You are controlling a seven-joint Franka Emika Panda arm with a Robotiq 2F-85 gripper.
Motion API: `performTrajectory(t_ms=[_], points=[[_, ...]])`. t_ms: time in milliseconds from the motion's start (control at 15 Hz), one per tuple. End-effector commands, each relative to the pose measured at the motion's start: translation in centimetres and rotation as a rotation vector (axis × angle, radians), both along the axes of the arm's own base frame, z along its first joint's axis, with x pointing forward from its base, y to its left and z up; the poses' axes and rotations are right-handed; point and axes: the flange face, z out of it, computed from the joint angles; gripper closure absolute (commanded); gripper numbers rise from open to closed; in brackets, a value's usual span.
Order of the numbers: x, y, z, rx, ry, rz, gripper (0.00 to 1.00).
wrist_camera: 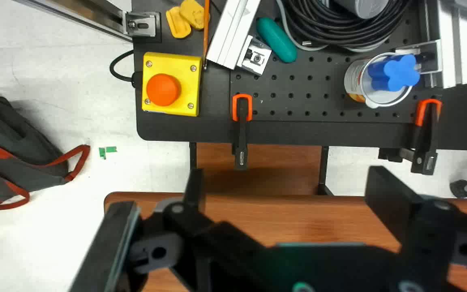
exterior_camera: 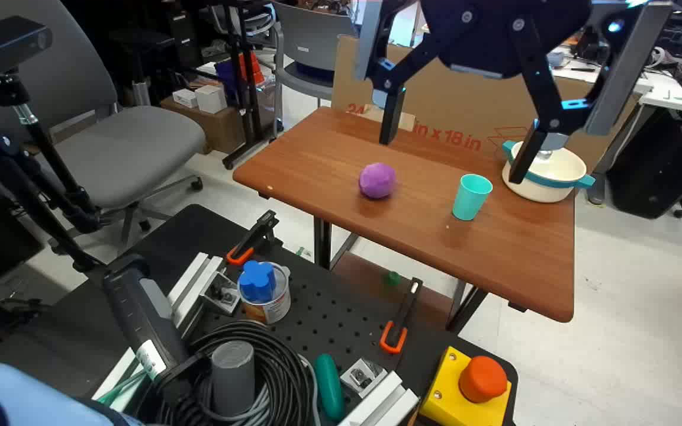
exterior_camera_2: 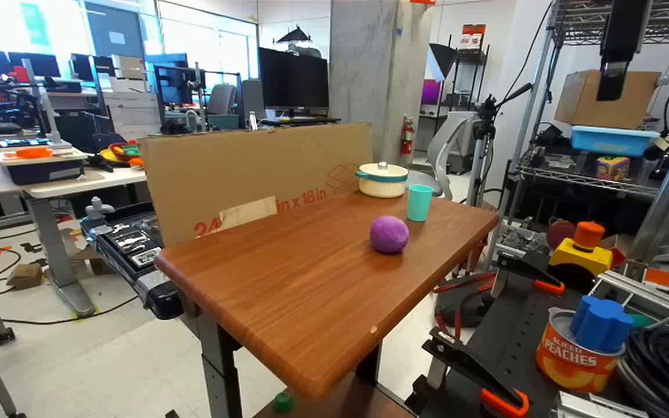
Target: Move the cup to the left
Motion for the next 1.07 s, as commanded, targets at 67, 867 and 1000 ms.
performTrajectory(t_ms=[67,867,1000], points=[[0.0,0.0,0.0,0.0,0.001,0.0,0.0],[6.4,-2.7,-3.4,0.023,-0.043,-0.159,0.0],[8.9,-3.2,-5.3,0.006,-0.049,-0.175,0.0]])
